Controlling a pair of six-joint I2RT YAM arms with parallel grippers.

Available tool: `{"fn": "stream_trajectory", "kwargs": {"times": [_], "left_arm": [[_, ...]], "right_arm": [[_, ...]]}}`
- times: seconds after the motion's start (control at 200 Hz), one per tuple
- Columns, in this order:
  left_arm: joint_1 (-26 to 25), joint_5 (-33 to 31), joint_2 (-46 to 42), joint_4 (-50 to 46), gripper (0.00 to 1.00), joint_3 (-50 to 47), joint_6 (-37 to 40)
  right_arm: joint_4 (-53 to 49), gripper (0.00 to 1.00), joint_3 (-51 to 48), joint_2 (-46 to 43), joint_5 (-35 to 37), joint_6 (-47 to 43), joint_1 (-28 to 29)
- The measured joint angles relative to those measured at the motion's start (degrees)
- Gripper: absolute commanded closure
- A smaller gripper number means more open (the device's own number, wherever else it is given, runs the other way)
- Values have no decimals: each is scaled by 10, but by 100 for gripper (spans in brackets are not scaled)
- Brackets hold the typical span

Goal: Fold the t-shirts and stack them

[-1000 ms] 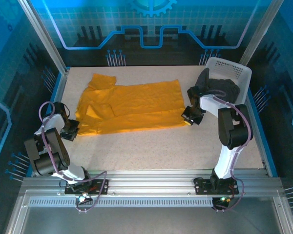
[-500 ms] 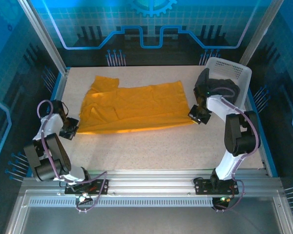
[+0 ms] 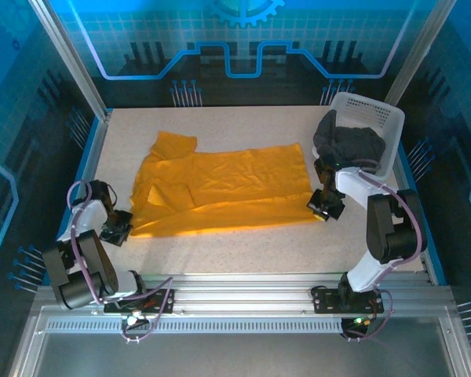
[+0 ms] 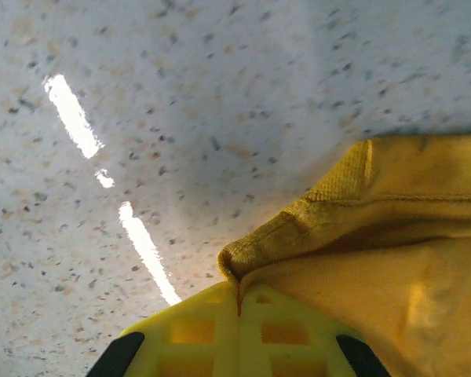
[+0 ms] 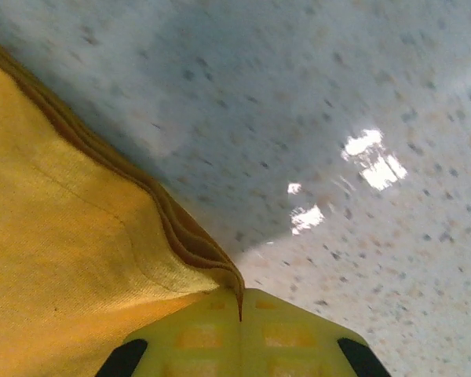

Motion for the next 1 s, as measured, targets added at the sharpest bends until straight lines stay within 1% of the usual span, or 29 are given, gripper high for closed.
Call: {"fn": "stream_trajectory", "kwargs": {"times": [0.06, 0.14, 0.205, 0.265, 0.335, 0.37, 0.42, 0.48, 0.555, 0.625, 0.66, 0.735, 0.85, 0.89, 0.96, 1.0], "left_arm": [[0, -2, 0, 0, 96, -4, -2], [0, -5, 2, 2, 87, -4, -3], [0, -9, 3, 2, 80, -4, -5], [0, -15, 3, 1, 71, -3, -6], [-2, -22, 3, -5, 60, 6, -14], [-6, -28, 2, -9, 58, 15, -18], [-15, -39, -1, -20, 57, 34, -22], [-36, -52, -6, -31, 57, 65, -28], [-75, -64, -9, -31, 58, 110, -40], [-123, -58, -8, -4, 59, 140, -51], [-147, -48, -1, 10, 60, 153, -55], [-203, -17, 52, 38, 60, 201, -57], [-279, 21, 179, 78, 62, 286, -27], [-299, 25, 217, 82, 64, 309, -12], [-327, 29, 275, 84, 71, 340, 18], [-338, 28, 299, 82, 72, 352, 33]], "right_arm": [[-1, 100, -8, 1, 0, 3, 0], [-7, 99, -9, 3, -2, 9, 0], [-9, 89, -9, 3, -2, 12, 0], [-14, 74, -7, 3, 0, 16, 0], [-26, 65, -2, 2, 10, 16, 1], [-34, 62, 4, -1, 16, 13, 3], [-43, 59, 16, -10, 28, 9, 8], [-50, 53, 36, -29, 40, 0, 21], [-42, 51, 64, -59, 45, -22, 46], [-7, 51, 80, -83, 18, -52, 70], [20, 51, 85, -90, -10, -70, 82], [72, 51, 92, -88, -72, -103, 103], [129, 50, 118, -48, -164, -141, 126], [143, 49, 129, -31, -189, -150, 130], [162, 49, 145, -4, -226, -158, 133], [172, 49, 152, 9, -243, -161, 134]]}}
